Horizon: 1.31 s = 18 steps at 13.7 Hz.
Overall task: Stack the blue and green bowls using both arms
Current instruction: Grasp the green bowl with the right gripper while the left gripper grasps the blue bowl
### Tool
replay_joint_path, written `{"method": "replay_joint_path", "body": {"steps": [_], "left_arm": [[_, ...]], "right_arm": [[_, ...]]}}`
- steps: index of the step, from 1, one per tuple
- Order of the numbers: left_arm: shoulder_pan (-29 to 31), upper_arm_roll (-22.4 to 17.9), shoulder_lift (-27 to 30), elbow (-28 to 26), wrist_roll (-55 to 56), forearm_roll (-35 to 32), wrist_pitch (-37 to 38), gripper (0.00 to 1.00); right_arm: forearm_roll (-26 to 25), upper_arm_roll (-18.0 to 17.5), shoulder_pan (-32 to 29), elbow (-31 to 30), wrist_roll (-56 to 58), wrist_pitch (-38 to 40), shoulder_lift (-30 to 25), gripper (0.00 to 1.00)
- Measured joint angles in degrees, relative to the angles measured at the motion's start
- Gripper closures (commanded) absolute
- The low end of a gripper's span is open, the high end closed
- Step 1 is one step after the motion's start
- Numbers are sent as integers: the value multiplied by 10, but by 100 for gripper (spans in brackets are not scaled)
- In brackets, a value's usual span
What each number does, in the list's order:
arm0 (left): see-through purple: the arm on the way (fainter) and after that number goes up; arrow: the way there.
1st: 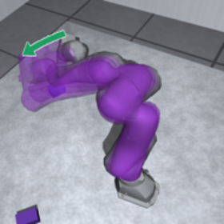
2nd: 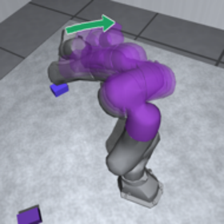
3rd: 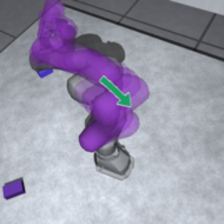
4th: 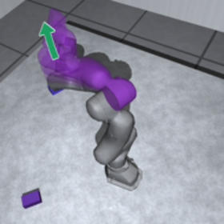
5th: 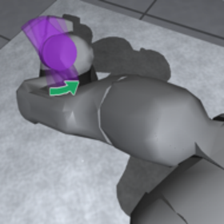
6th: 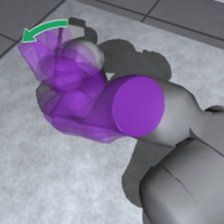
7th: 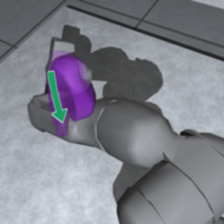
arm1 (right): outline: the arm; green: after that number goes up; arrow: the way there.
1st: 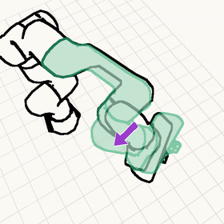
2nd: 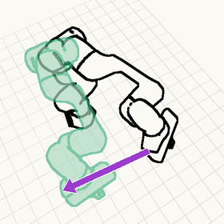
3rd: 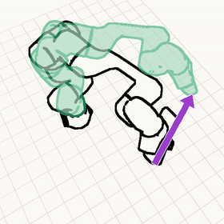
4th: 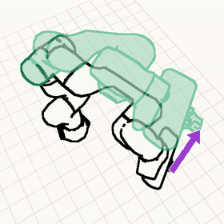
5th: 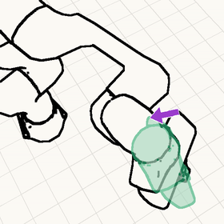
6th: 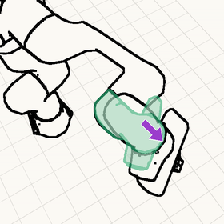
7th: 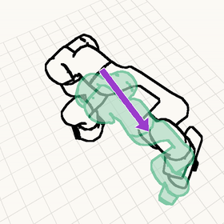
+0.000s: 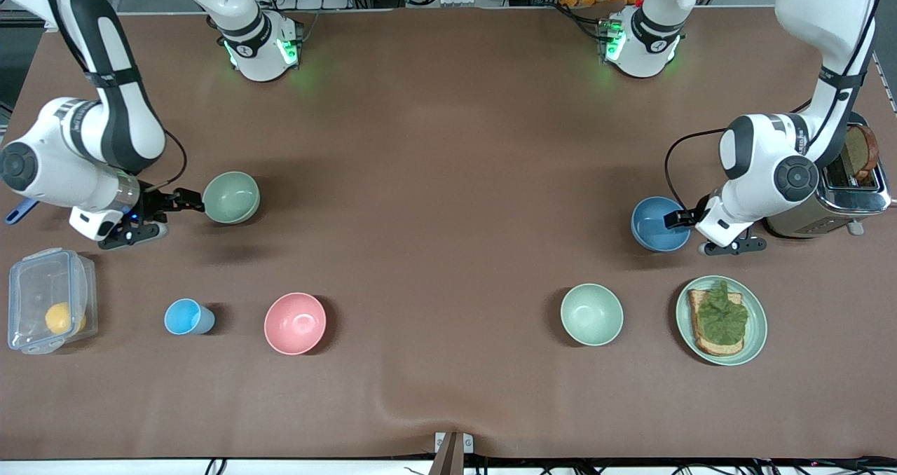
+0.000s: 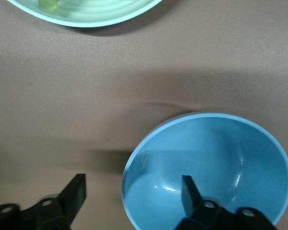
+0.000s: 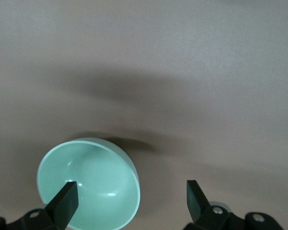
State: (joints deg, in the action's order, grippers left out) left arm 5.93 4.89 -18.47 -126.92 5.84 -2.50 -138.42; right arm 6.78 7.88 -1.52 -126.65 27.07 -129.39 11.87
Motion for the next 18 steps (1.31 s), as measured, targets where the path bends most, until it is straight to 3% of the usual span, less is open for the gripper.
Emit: {"method": "replay_joint_path", "body": {"steps": [2, 5, 7, 8, 11, 12, 13, 18], "left_arm": [[0, 0, -2, 0, 0, 0, -2, 39], [0, 0, -5, 0, 0, 0, -4, 48], [0, 0, -5, 0, 0, 0, -5, 58], [0, 0, -5, 0, 0, 0, -5, 62], [0, 0, -5, 0, 0, 0, -5, 78], [0, 0, -5, 0, 0, 0, -5, 92], [0, 0, -5, 0, 0, 0, -5, 100], [0, 2, -2, 2, 0, 0, -5, 100]], "right_arm": [[0, 0, 0, -33, 1, -46, 0, 15], [0, 0, 0, -60, 1, -73, 0, 31], [0, 0, 0, -70, 1, -79, 0, 32], [0, 0, 0, -77, 1, -89, 0, 41], [0, -1, 0, -108, 1, -138, 0, 95], [0, -1, 0, -113, 1, -142, 0, 100], [0, -1, 0, -115, 1, -143, 0, 100], [3, -2, 18, -102, -44, -109, -2, 100]]}}
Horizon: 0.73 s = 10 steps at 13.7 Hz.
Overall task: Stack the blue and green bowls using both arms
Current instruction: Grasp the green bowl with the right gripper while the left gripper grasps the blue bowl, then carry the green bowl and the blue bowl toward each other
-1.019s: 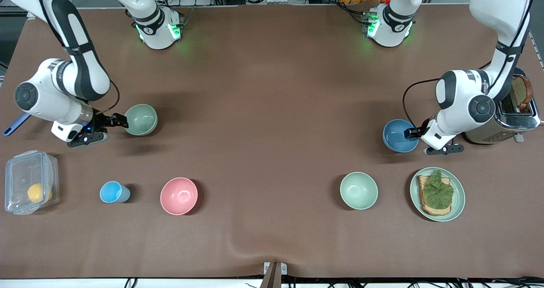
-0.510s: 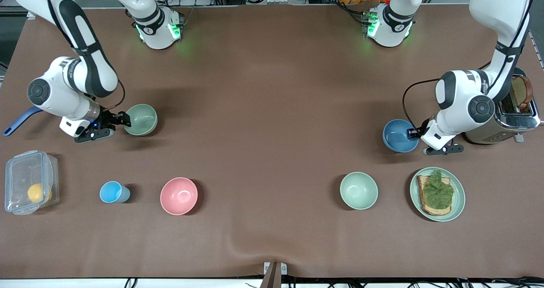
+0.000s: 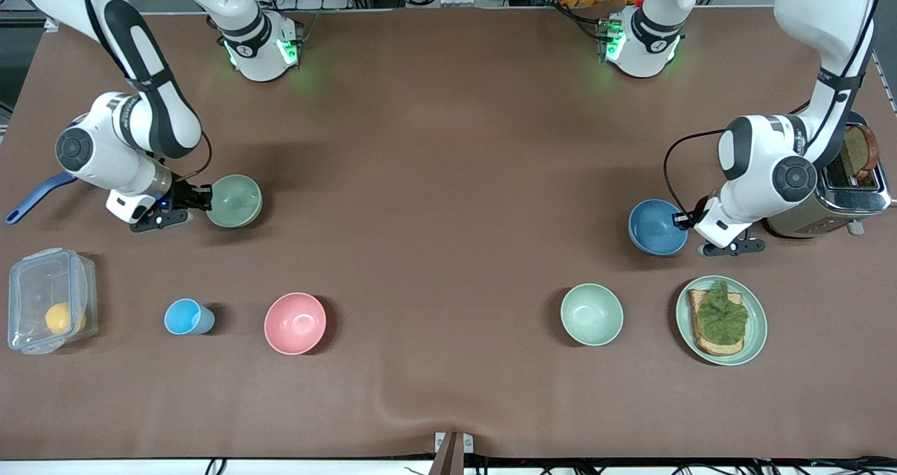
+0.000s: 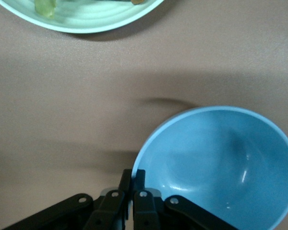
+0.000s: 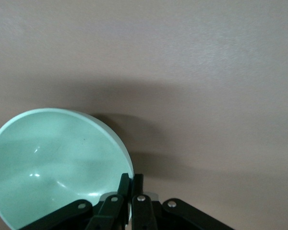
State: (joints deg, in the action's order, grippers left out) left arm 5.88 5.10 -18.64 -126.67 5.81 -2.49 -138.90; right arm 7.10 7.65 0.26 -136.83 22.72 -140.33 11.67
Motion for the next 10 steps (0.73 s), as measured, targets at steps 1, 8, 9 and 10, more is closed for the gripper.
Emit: {"method": "replay_joint_path", "body": {"steps": [1, 8, 9, 10], "left_arm": [[0, 0, 0, 0, 0, 0, 0, 100], [0, 1, 6, 9, -13, 0, -1, 100], [0, 1, 9, 11, -14, 0, -2, 100], [-1, 1, 14, 14, -15, 0, -2, 100]], "right_arm": [[1, -1, 12, 14, -31, 32, -2, 100], [123, -4, 90, 107, -190, 199, -22, 100], [128, -4, 107, 108, -228, 198, -23, 100], [130, -4, 132, 108, -276, 189, -23, 100]]}}
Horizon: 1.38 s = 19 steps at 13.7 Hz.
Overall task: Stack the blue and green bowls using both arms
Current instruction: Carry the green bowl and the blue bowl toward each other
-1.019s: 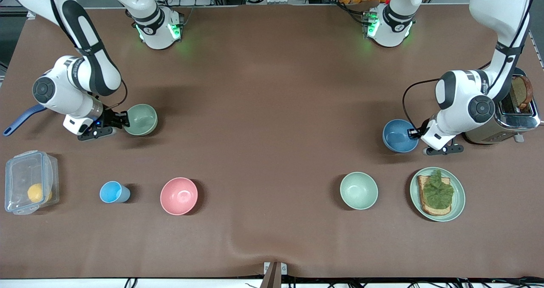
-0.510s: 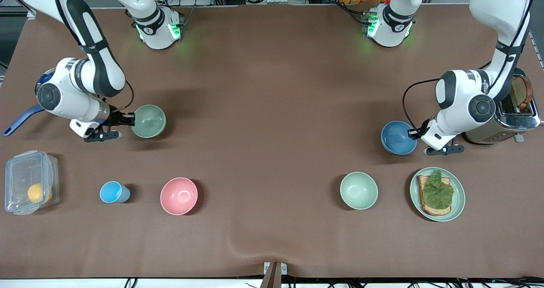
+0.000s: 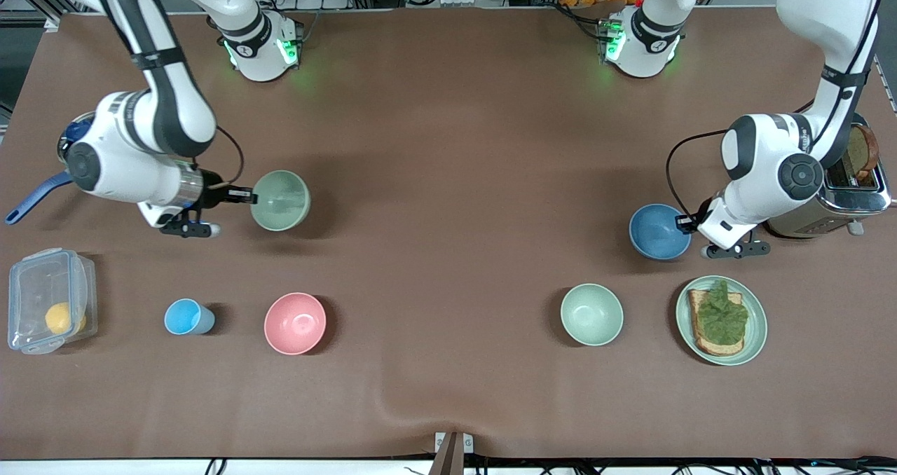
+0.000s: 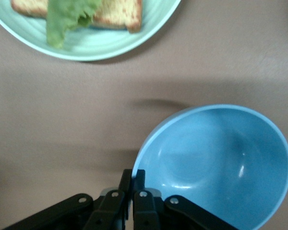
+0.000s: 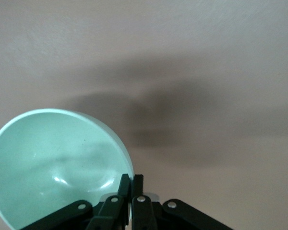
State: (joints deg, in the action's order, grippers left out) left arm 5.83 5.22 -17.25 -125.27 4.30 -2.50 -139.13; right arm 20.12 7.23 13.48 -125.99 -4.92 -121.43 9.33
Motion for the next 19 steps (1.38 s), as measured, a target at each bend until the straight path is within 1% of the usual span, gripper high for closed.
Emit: {"method": "replay_joint_path", "body": {"steps": [2, 4, 5, 7, 8, 10, 12, 14, 17, 18, 19], "left_arm": [[0, 0, 13, 10, -9, 0, 1, 100], [0, 0, 26, 29, -18, 0, 25, 100], [0, 1, 32, 45, -20, 0, 49, 100], [0, 6, 40, 89, -20, 0, 109, 100], [0, 13, 43, 112, -20, 0, 140, 100], [0, 35, 46, 156, -20, 1, 195, 100], [-1, 55, 47, 181, -19, 12, 224, 100], [-3, 68, 47, 185, -10, 38, 229, 100], [-4, 81, 41, 185, -5, 91, 230, 100], [-5, 83, 38, 185, -1, 101, 230, 100], [-10, 84, 35, 186, 4, 107, 227, 100]], "right_arm": [[2, -1, 72, 0, -110, -41, 1, 100], [2, -3, 151, -1, -223, -100, 7, 100], [7, -3, 185, -2, -268, -126, 12, 100], [39, -4, 245, 2, -339, -165, 23, 100], [52, -4, 272, 9, -369, -172, 29, 100], [59, -4, 321, 32, -439, -189, 44, 100], [59, -3, 363, 52, -499, -213, 67, 100], [60, -3, 394, 63, -532, -241, 95, 100], [60, -3, 416, 66, -553, -275, 134, 100], [60, -2, 419, 68, -554, -277, 141, 59], [60, -2, 419, 70, -554, -278, 145, 22]]}}
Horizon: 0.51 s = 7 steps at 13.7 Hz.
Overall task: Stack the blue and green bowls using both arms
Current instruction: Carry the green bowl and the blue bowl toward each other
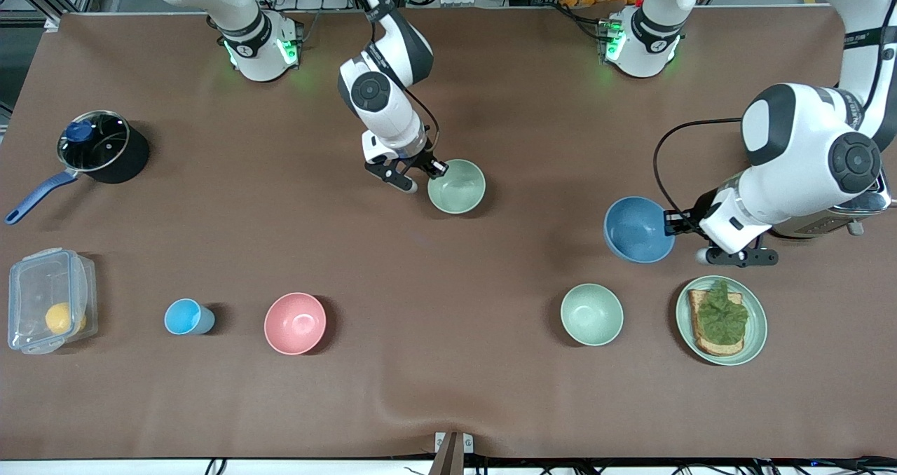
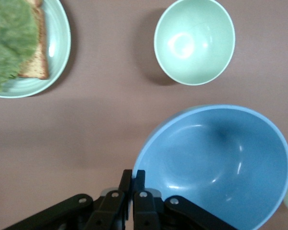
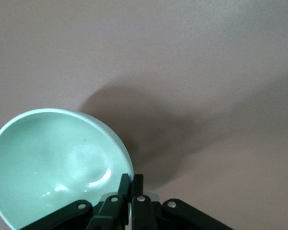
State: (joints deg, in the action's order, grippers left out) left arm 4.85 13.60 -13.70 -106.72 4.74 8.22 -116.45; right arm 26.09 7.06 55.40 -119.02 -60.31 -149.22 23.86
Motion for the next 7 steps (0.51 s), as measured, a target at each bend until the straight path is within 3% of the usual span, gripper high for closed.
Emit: {"method": "replay_joint_path", "body": {"steps": [1, 7], "left_arm": [[-7, 0, -2, 0, 11, 2, -6, 100], [-58, 2, -11, 14, 98, 3, -32, 100]], "right_arm": [[0, 1, 0, 1, -1, 0, 1, 0], [0, 7, -1, 20, -24, 12, 1, 0]]}}
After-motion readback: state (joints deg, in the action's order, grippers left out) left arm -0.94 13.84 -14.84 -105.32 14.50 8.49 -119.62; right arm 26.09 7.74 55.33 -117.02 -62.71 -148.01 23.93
